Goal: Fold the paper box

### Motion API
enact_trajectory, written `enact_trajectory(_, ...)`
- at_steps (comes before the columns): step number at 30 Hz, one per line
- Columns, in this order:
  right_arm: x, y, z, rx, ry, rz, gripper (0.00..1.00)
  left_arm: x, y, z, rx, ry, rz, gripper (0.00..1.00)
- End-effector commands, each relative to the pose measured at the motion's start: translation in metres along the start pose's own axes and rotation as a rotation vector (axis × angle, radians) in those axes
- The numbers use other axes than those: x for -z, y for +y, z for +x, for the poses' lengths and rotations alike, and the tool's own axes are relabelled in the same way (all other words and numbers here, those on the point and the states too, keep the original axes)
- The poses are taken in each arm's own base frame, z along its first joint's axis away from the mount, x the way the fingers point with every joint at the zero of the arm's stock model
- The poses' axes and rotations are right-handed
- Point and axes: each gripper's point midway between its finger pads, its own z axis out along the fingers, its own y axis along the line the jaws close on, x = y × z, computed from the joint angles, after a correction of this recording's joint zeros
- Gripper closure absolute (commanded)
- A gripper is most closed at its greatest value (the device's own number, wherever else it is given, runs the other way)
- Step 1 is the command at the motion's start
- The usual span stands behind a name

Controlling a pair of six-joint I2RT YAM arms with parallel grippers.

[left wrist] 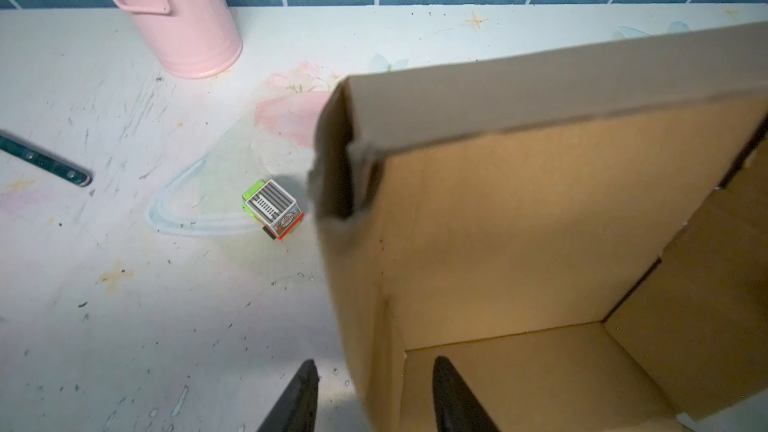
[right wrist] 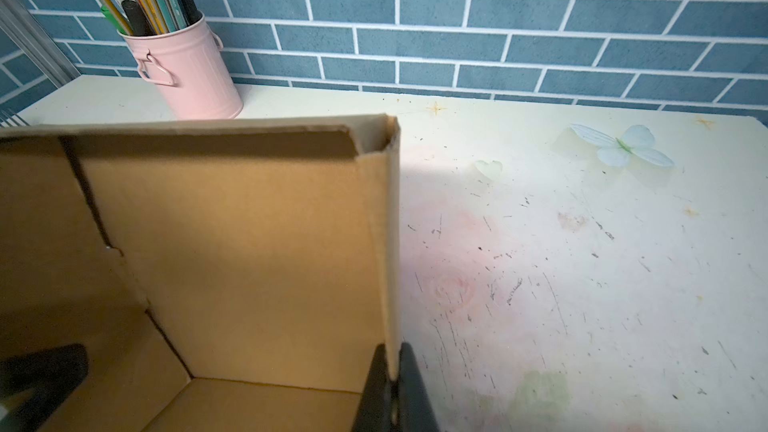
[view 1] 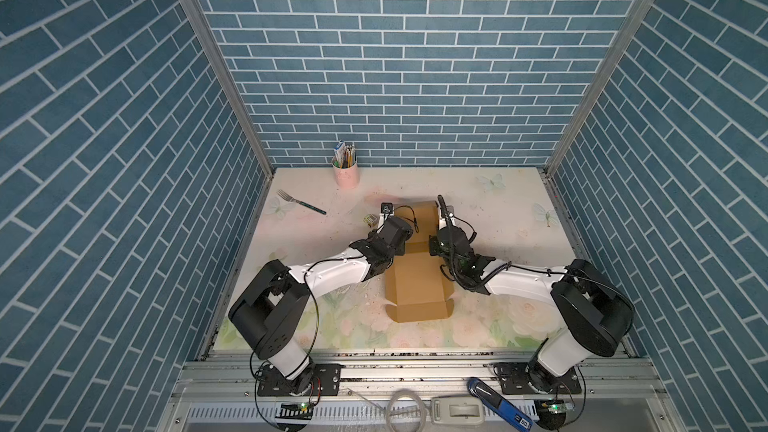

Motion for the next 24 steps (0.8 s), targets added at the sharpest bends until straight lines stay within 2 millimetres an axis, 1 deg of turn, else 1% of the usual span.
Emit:
enact_trajectory(1,0.005,0.002,-0.027,-0.065,-0.061,0.002,1.0,-0.005,-0.004,-0.008,-0.008,-0.019,-0.013,0.6)
enact_trajectory(3,0.006,0.001,-0.028,-0.067,-0.064,0.004,1.0,-0.007,-0.003,-0.009,-0.01,-0.019,-0.023,0.69)
enact_trajectory(4,0.006,0.001,-0.028,-0.067,-0.064,0.004,1.0,-0.008,-0.002,-0.009,-0.012,-0.014,-0.033,0.71)
enact_trajectory(10,0.008,0.0,-0.03,-0.072,-0.071,0.004,1.0,-0.01,0.005,-0.01,-0.032,0.01,-0.092,0.8)
enact_trajectory(13,0.008,-0.001,-0.028,-0.072,-0.068,0.007,1.0,-0.01,0.01,-0.01,-0.041,0.025,-0.131,0.84)
enact_trajectory(18,0.006,0.001,-0.026,-0.073,-0.063,0.002,1.0,-0.011,0.017,-0.007,-0.058,0.054,-0.186,0.87)
enact_trajectory(24,0.01,-0.001,-0.029,-0.078,-0.072,0.003,1.0,-0.015,0.015,-0.005,-0.072,0.079,-0.192,0.91)
